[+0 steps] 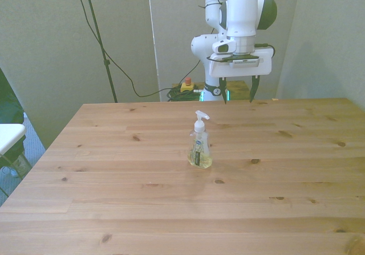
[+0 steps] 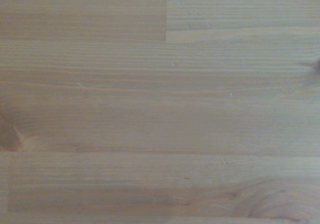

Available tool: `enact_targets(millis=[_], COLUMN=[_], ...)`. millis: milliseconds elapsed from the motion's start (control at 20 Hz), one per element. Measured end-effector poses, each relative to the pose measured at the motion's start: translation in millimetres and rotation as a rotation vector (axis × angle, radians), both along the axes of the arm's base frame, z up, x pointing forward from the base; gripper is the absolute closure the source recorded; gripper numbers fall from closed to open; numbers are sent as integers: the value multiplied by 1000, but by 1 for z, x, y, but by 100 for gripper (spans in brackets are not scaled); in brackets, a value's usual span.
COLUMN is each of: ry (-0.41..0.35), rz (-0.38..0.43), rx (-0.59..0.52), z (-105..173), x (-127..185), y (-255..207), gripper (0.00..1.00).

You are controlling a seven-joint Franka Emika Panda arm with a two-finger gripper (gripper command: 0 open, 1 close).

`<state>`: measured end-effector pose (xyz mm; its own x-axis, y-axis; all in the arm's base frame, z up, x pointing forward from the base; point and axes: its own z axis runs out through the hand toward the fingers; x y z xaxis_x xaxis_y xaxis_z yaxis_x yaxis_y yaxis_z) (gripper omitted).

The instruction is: Knock down the sanitizer

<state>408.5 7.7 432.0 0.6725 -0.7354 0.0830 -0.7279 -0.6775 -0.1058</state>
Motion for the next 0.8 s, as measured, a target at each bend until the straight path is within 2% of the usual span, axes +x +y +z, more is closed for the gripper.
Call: enact_targets(millis=[200, 250, 550, 800], ry=[-1, 0, 12, -5], rz=[-35, -51, -120, -166], rx=[-2, 0, 19, 16], z=[1, 1, -1, 8], x=[9, 15, 49, 68], y=[-5, -10, -39, -57], gripper=[0, 100, 100, 100])
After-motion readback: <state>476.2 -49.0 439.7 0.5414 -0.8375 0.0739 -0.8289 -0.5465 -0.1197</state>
